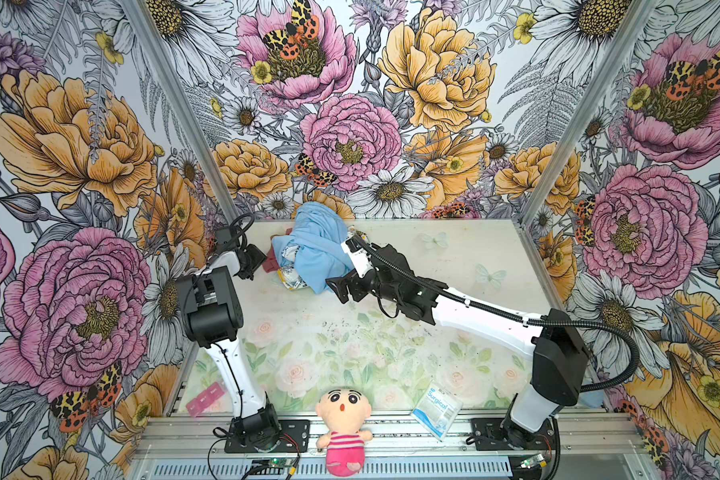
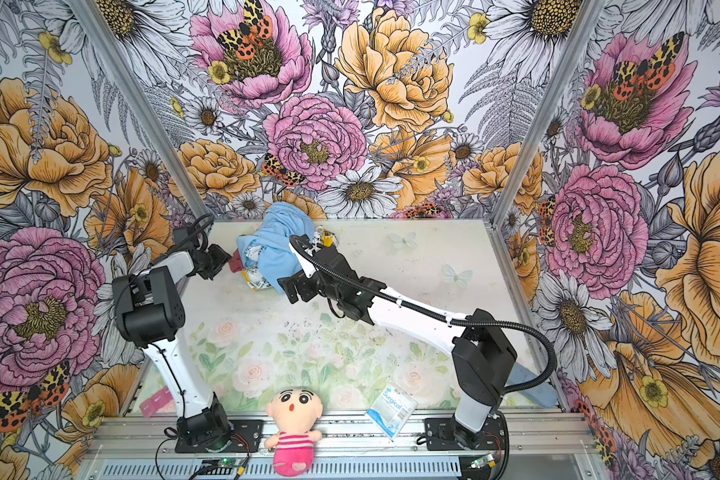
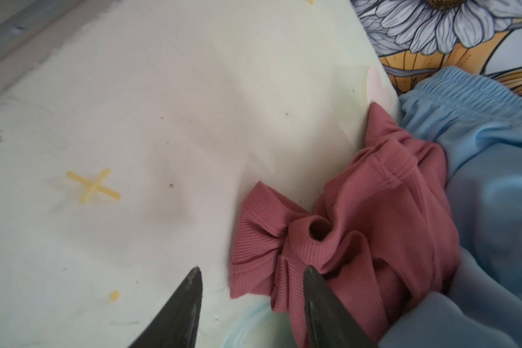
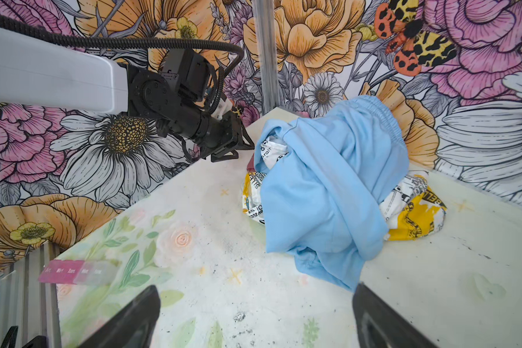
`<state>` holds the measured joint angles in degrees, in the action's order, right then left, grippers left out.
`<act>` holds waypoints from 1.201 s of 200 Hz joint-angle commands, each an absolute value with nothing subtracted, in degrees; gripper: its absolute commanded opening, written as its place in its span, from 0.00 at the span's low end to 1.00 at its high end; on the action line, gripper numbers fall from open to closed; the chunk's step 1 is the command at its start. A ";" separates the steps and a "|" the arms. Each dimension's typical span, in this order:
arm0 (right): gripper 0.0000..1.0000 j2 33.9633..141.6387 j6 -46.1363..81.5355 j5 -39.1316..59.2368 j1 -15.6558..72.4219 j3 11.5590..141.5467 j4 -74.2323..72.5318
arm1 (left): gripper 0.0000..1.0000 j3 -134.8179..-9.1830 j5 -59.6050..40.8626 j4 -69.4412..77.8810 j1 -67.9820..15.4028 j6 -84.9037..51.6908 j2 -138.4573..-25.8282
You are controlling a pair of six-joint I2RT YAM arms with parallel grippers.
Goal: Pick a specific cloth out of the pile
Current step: 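Reach the left gripper to the pink cloth while the right arm nears the pile, then close the left gripper on the dark pink cloth edge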
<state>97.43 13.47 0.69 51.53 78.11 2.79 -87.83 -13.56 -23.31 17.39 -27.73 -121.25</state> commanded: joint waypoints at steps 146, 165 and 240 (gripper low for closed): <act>0.99 94.97 11.78 -5.73 51.38 74.37 4.44 | 0.38 -100.83 -8.94 -36.15 13.65 -18.02 -133.70; 1.00 94.94 11.63 -5.89 51.34 74.50 4.48 | 0.28 -100.60 -8.63 -36.50 13.71 -17.85 -133.63; 0.99 95.30 11.74 -5.71 51.35 74.39 4.83 | 0.00 -99.72 -5.56 -36.30 13.54 -16.00 -123.95</act>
<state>97.10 12.38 -4.91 51.53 74.46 4.32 -99.88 -8.58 -34.79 14.09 -17.37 -129.82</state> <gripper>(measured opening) 0.995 0.054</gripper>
